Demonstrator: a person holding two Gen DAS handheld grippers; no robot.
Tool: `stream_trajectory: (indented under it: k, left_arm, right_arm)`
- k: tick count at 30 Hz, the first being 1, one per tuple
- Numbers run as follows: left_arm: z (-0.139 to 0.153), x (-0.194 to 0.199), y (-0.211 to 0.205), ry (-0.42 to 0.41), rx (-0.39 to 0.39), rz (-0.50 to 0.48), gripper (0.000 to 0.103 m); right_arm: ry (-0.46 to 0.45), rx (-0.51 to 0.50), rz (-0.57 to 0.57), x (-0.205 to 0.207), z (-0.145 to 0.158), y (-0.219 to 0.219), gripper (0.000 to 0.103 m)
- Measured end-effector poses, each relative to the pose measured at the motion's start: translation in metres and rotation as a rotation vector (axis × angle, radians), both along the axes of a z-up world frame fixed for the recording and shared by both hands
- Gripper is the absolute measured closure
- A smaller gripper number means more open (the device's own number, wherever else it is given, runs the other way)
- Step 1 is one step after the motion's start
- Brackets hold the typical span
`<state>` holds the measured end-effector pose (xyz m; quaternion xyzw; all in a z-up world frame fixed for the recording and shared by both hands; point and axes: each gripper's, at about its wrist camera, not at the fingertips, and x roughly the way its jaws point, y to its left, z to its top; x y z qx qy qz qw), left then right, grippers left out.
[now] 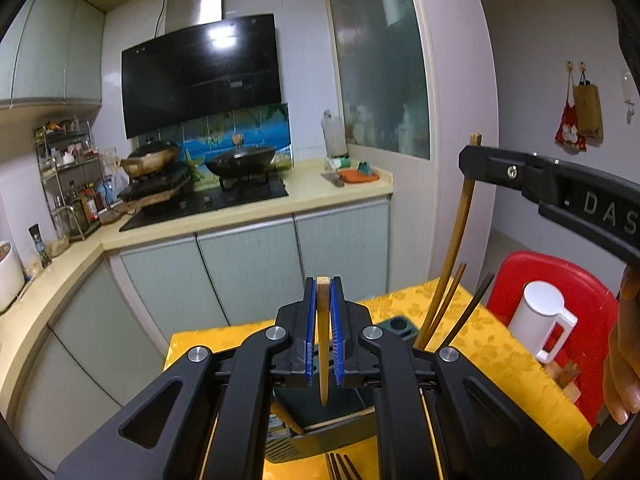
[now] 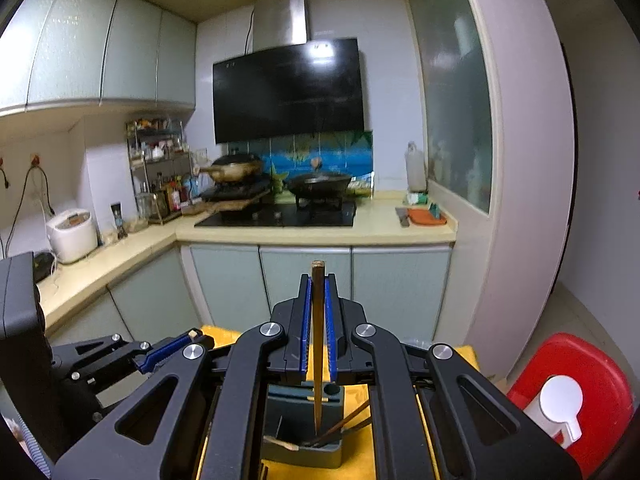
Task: Organize utensils
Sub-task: 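Open left tool dropping its chopstick into the holder while right tool releases its own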
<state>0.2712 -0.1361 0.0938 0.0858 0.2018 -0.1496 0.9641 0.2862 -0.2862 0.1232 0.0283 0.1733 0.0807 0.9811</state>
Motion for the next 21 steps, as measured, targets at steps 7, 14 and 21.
stream_trajectory:
  k: [7, 14, 21]
  left_arm:
    - [-0.015, 0.003, 0.009, 0.004, -0.006, 0.027, 0.096]
    - [-0.006, 0.001, 0.016, 0.003, -0.028, 0.027, 0.053]
    - [0.015, -0.012, 0.033, -0.032, -0.083, 0.041, 0.031]
  right_arm:
    - [0.125, 0.022, 0.01, 0.021, -0.033, 0.004, 0.096]
    - [0.176, 0.052, 0.008, 0.023, -0.04, 0.003, 0.09]
    - [0.095, 0.019, -0.042, 0.005, -0.028, -0.003, 0.059]
